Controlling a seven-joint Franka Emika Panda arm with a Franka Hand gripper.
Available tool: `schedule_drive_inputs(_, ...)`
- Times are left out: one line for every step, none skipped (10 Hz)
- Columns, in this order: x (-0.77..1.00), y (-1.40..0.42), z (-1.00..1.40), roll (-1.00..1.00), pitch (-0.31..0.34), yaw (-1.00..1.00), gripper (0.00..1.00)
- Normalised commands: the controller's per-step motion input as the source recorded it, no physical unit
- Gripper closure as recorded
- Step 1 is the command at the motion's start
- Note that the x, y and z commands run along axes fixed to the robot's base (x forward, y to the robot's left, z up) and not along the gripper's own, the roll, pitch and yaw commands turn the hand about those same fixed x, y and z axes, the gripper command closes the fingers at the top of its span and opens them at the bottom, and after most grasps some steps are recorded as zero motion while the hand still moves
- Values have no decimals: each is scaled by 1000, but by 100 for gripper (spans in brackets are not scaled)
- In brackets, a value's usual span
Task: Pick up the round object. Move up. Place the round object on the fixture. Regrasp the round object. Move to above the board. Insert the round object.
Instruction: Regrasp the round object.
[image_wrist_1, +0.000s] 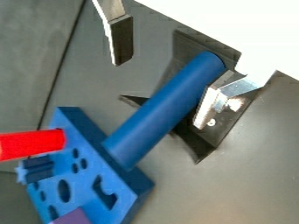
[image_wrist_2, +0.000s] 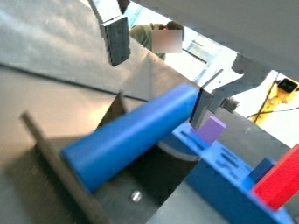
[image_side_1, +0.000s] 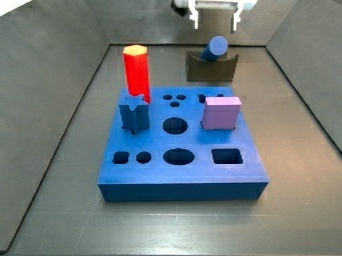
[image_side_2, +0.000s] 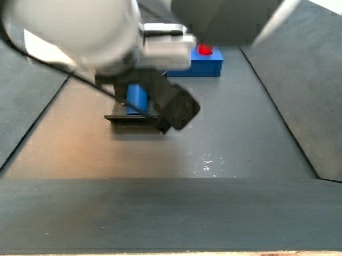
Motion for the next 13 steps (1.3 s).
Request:
schedule_drive_inputs(-31,-1,324,64,37,-30,0)
schedule_drive_inputs(-5,-1000,895,1000,63,23,0)
schedule_drive_inputs(-2,-1000,838,1000,63,23,0)
schedule_drive_inputs(-25,-1000,807,1000,52,22,0)
schedule_drive_inputs(-48,-1000,765,1000,44,20,0)
schedule_drive_inputs(-58,-1000,699,1000,39,20,0)
schedule_drive_inputs(-60,-1000,616,1000,37,19,0)
schedule_drive_inputs(-54,-1000,471,1000,35,19,0)
schedule_drive_inputs(-43,-838,318,1000,33,19,0)
schedule_drive_inputs(-31,-564,165,1000,29,19,0)
schedule_drive_inputs(-28,-350,95,1000,26,19,0)
schedule_drive_inputs(-26,-209,63,1000,24,19,0)
schedule_drive_inputs(-24,-48,40,1000,20,20,0)
